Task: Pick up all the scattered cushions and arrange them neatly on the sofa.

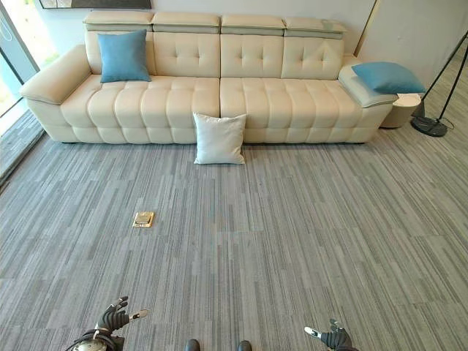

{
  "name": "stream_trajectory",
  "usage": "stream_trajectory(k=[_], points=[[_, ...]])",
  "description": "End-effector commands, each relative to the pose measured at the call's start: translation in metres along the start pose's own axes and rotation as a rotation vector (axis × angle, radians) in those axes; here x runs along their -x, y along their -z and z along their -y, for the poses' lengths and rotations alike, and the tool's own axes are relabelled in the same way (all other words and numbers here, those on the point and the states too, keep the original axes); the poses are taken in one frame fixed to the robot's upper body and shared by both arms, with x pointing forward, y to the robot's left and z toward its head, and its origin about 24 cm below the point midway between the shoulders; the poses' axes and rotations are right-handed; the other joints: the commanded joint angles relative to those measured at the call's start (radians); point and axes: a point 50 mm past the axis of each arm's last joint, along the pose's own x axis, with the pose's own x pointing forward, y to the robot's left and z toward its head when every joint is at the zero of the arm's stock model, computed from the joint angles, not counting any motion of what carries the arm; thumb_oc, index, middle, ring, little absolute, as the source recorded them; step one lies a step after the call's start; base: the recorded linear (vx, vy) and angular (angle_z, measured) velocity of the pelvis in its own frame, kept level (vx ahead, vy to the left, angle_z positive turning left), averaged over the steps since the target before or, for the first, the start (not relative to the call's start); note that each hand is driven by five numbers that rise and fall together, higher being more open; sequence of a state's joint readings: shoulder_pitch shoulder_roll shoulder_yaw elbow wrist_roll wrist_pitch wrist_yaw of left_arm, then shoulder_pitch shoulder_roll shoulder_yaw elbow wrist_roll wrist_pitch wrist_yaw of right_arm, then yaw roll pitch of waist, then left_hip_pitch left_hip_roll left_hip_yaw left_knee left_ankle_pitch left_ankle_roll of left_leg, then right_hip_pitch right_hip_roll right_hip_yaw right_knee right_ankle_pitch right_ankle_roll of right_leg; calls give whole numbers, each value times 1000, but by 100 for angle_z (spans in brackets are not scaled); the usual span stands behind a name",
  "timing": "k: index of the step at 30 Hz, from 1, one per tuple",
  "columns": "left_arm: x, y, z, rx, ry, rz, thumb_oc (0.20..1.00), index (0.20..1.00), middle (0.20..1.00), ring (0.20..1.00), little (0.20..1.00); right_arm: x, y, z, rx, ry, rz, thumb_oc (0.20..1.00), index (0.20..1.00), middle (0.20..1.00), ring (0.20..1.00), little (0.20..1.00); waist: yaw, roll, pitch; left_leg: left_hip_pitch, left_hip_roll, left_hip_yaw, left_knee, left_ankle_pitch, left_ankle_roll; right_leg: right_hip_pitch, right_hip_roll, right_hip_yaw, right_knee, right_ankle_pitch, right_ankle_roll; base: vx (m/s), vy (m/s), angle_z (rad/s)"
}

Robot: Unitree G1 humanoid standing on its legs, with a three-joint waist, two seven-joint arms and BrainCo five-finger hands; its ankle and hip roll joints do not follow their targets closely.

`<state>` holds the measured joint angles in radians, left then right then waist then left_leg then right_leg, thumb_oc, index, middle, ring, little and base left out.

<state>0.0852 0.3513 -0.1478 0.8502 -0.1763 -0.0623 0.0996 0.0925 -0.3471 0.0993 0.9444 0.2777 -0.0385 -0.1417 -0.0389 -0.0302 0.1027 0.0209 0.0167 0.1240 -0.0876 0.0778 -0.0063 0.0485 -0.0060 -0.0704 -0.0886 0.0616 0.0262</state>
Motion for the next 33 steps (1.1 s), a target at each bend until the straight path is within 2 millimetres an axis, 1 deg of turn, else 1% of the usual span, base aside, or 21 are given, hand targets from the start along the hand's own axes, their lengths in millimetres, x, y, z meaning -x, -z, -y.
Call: stream_trajectory(k=[1, 8, 13, 19, 20, 24, 25, 29, 31, 32, 33], points=[[-6, -9, -8, 5, -38, 21, 1000, 1000, 1000, 1000, 1000, -5, -31, 3, -81, 24, 114, 1000, 1000, 1000, 1000, 1000, -13, -11, 11, 83, -5, 7, 0, -120, -39, 28, -33, -22, 1, -62, 80, 0, 0, 0], [-5, -5, -10, 32, -54, 12, 1000, 1000, 1000, 1000, 1000, -4, -38, 4, -100, 31, 148, 1000, 1000, 1000, 1000, 1000, -18, -7, 10, 88, -6, 15, 0, -125, -36, 26, -29, -12, 2, -61, 80, 25, -1, -7], [-3, -6, -15, 53, -74, 27, 1000, 1000, 1000, 1000, 1000, -4, -41, 5, -90, 34, 159, 1000, 1000, 1000, 1000, 1000, -11, -7, 17, 78, -7, 20, 7, -125, -29, 14, -29, -2, 8, -61, 82, 12, 1, -4], [-1, -9, -21, 76, -95, 46, 1000, 1000, 1000, 1000, 1000, -5, -46, 6, -89, 38, 173, 1000, 1000, 1000, 1000, 1000, -3, -9, 23, 41, -15, 18, 51, -144, -20, -2, -36, 2, 21, -65, 83, 20, 26, -5], [-1, -13, -23, 82, -104, 64, 1000, 1000, 1000, 1000, 1000, -5, -49, 4, -83, 34, 181, 1000, 1000, 1000, 1000, 1000, 1, -12, 31, 19, -19, 14, 80, -155, -14, -13, -40, 8, 31, -67, 83, -2, 40, -8], [-1, -17, -25, 94, -111, 87, 1000, 1000, 1000, 1000, 1000, -5, -54, 2, -75, 27, 197, 1000, 1000, 1000, 1000, 1000, 9, -17, 38, -19, -28, 6, 123, -173, -3, -33, -47, 18, 48, -70, 85, 14, 62, -10], [0, -21, -26, 96, -110, 108, 1000, 1000, 1000, 1000, 1000, -5, -58, 2, -65, 22, 209, 1000, 1000, 1000, 1000, 1000, 13, -20, 40, -42, -32, 1, 144, -183, 4, -50, -52, 23, 61, -71, 86, 47, 90, -2], [1, -28, -28, 114, -110, 144, 1000, 1000, 1000, 1000, 1000, -5, -68, -1, -55, 11, 243, 1000, 1000, 1000, 1000, 1000, 25, -26, 49, -69, -43, -14, 163, -200, 24, -82, -64, 26, 107, -82, 96, 52, 118, -6], [1, -30, -29, 121, -114, 150, 1000, 1000, 1000, 1000, 1000, -5, -72, -4, -51, 2, 259, 1000, 1000, 1000, 1000, 1000, 30, -28, 52, -73, -50, -20, 162, -207, 35, -110, -68, 28, 157, -82, 107, 57, 139, -5], [1, -31, -29, 124, -113, 155, 1000, 1000, 1000, 1000, 1000, -5, -75, -6, -52, -7, 268, 1000, 1000, 1000, 1000, 1000, 32, -28, 56, -71, -52, -22, 162, -210, 41, -128, -71, 25, 198, -84, 115, 67, 140, -4], [1, -32, -30, 127, -115, 160, 1000, 1000, 1000, 1000, 1000, -4, -77, -8, -51, -14, 278, 1000, 1000, 1000, 1000, 1000, 33, -28, 64, -65, -54, -26, 161, -215, 47, -149, -73, 28, 250, -72, 122, 61, 144, -7]])
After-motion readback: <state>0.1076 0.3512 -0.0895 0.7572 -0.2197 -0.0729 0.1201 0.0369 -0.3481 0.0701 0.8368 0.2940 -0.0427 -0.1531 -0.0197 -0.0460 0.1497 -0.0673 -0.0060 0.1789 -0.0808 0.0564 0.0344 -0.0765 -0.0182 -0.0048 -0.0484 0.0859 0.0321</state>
